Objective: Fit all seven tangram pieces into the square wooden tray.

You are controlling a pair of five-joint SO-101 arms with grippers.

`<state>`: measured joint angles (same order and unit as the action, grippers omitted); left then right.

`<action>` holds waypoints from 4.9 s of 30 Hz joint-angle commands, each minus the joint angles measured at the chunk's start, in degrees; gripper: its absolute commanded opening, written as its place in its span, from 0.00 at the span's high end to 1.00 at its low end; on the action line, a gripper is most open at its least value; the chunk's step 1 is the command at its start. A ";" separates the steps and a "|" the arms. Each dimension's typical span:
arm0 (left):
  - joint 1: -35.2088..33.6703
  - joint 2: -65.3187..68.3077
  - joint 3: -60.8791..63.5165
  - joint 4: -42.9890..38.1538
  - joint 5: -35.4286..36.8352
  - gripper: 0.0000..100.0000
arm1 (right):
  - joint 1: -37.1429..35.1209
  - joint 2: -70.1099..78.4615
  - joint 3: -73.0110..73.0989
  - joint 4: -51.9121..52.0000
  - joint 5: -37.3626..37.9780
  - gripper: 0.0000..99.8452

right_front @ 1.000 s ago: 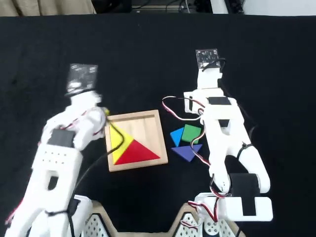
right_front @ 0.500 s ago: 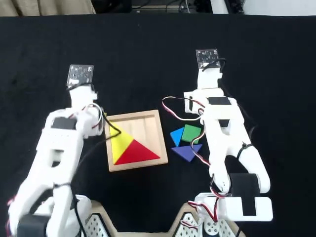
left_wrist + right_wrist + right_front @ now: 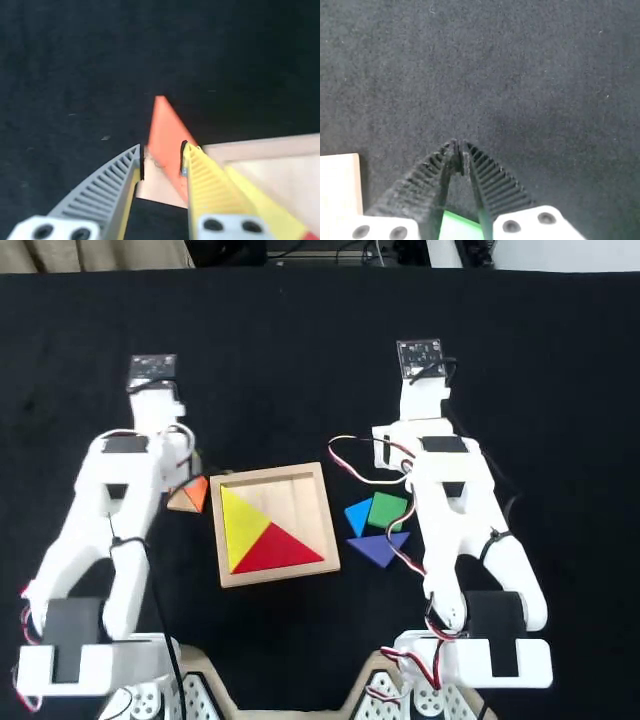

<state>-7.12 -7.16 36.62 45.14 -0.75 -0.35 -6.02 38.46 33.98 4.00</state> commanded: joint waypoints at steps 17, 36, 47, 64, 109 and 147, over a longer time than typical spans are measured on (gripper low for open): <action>0.22 8.09 -13.41 11.08 -13.89 0.73 | 0.70 -1.63 1.80 -4.84 0.00 0.99; -1.10 22.24 -21.93 14.95 -43.43 0.73 | 0.70 -1.63 1.71 -4.92 0.00 0.99; -0.84 22.33 -22.20 16.35 -48.53 0.73 | 0.70 -1.63 1.71 -4.92 0.00 0.99; 1.98 22.42 -21.58 12.92 -58.64 0.73 | 0.70 -1.63 1.71 -5.01 0.00 0.99; 5.32 21.89 -32.66 21.27 -12.22 0.84 | 0.70 -1.63 1.63 -5.01 0.00 0.99; -2.15 25.49 -27.56 15.21 -20.04 0.84 | 0.70 -1.63 1.71 -5.01 0.00 0.99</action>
<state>-8.09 19.56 10.24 58.77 -19.38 -0.35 -6.02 40.66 30.20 4.00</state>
